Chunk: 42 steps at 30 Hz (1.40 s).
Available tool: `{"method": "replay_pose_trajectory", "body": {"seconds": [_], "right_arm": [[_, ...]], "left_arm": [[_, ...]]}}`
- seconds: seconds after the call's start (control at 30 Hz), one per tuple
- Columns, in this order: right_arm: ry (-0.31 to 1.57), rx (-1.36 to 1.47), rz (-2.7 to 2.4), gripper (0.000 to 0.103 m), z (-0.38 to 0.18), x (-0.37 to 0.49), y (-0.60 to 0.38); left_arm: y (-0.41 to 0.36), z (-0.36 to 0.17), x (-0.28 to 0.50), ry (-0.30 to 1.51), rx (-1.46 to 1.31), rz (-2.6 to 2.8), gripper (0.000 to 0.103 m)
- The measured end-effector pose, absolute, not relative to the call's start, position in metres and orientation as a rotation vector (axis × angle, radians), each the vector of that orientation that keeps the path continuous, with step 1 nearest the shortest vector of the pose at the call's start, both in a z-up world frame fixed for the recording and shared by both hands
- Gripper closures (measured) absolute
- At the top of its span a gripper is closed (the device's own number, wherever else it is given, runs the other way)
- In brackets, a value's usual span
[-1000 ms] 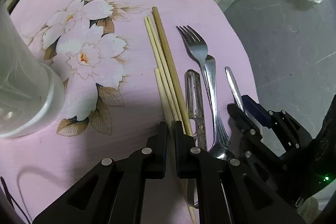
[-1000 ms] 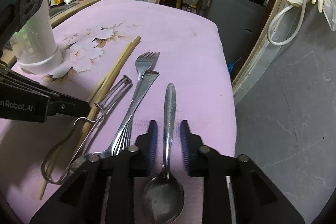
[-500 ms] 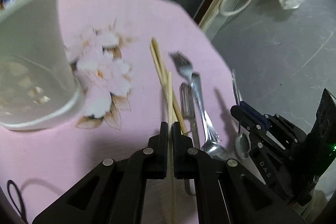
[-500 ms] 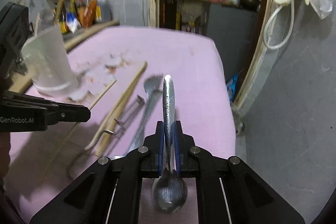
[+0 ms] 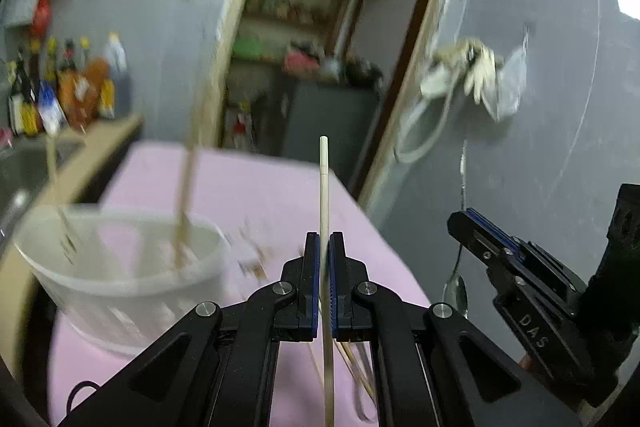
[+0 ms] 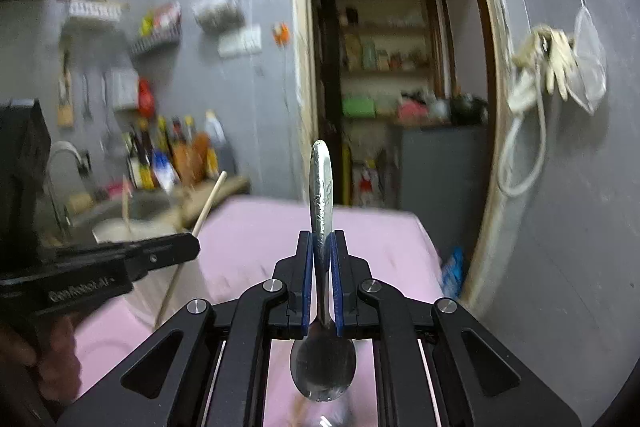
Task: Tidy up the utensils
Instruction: 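Carry the chopstick and spoon up and drop both into the white caddy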
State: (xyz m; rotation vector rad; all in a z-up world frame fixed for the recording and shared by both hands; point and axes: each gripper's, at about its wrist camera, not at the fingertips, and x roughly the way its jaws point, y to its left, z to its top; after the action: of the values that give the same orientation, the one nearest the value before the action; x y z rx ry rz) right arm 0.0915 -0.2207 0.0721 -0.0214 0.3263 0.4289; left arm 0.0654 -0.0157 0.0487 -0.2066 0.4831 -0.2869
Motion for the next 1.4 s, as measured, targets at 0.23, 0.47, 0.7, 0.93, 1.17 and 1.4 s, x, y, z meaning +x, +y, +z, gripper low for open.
{"method": "replay_pose_trajectory", "body": {"seconds": [0.23, 0.47, 0.7, 0.93, 1.17, 1.4], "right_arm": [[0.158, 0.058, 0.539, 0.096, 0.120, 0.105, -0.161], [0.101, 0.255, 0.672, 0.096, 0.133, 0.128, -0.120], [0.104, 0.339, 0.675, 0.096, 0.093, 0.141, -0.100], [0.090, 0.368, 0.665, 0.096, 0.066, 0.148, -0.093], [0.127, 0.363, 0.649, 0.096, 0.046, 0.149, -0.087], [0.166, 0.291, 0.651, 0.096, 0.030, 0.138, -0.075]], "left_arm": [[0.046, 0.097, 0.067, 0.329, -0.193, -0.167, 0.101], [0.143, 0.103, 0.077, 0.246, -0.385, -0.089, 0.101], [0.209, 0.077, 0.085, 0.185, -0.543, 0.049, 0.101], [0.205, 0.059, 0.083, 0.139, -0.483, 0.154, 0.101], [0.183, 0.039, 0.067, 0.088, -0.379, 0.194, 0.101], [0.178, 0.026, 0.065, 0.067, -0.332, 0.185, 0.101]]}}
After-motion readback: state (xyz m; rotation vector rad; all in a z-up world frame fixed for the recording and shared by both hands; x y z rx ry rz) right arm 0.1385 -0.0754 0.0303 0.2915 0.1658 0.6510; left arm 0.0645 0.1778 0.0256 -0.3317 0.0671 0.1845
